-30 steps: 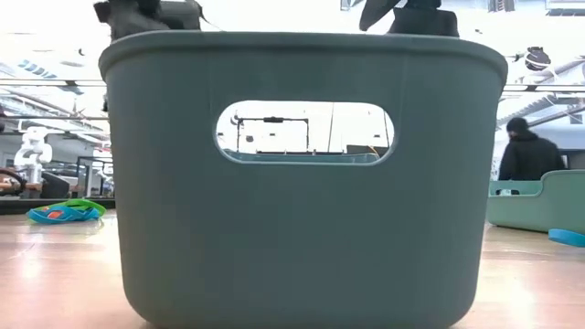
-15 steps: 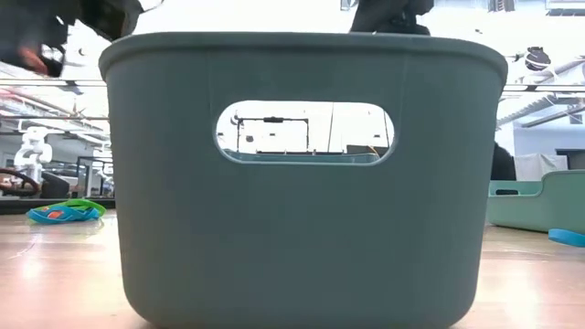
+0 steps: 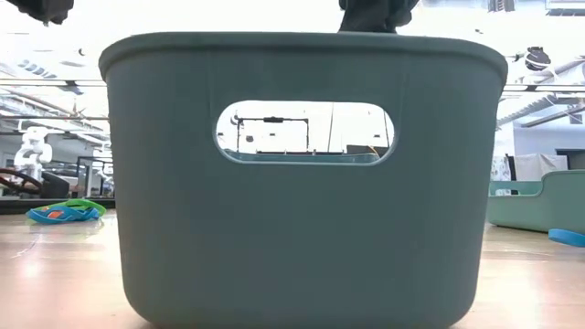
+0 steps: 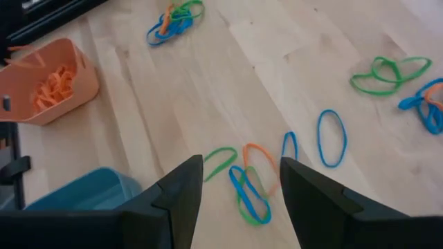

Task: Sort rubber bands into baskets
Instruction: Put the orange rubber band into the orange bin

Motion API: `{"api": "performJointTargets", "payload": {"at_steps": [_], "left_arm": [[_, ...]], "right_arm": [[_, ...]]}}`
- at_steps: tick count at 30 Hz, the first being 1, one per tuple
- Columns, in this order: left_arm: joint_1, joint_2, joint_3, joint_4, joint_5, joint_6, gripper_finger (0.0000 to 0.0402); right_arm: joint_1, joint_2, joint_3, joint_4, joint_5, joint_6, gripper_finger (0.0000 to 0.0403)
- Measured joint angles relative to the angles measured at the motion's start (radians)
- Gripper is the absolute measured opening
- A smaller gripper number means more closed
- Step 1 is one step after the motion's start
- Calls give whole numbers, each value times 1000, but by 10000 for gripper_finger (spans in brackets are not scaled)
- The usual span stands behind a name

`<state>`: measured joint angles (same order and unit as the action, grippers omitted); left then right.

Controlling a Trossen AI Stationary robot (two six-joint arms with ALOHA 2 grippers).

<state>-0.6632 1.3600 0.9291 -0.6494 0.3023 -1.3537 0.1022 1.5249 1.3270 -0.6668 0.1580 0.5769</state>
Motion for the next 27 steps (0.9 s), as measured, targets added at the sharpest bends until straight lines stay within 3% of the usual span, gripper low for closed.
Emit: {"api": "performJointTargets", "payload": {"at_steps": [11, 21, 27], "left_arm": [[-33, 122, -1, 96, 63, 1, 13], [-30, 123, 20, 91, 83, 99, 86], [10, 123, 21, 56, 257, 225, 111]], "right_arm": [[-10, 0, 0, 10, -8, -17, 185], [-9, 0, 0, 5, -8, -14, 185], [-9, 0, 0, 4, -7, -14, 185]]}}
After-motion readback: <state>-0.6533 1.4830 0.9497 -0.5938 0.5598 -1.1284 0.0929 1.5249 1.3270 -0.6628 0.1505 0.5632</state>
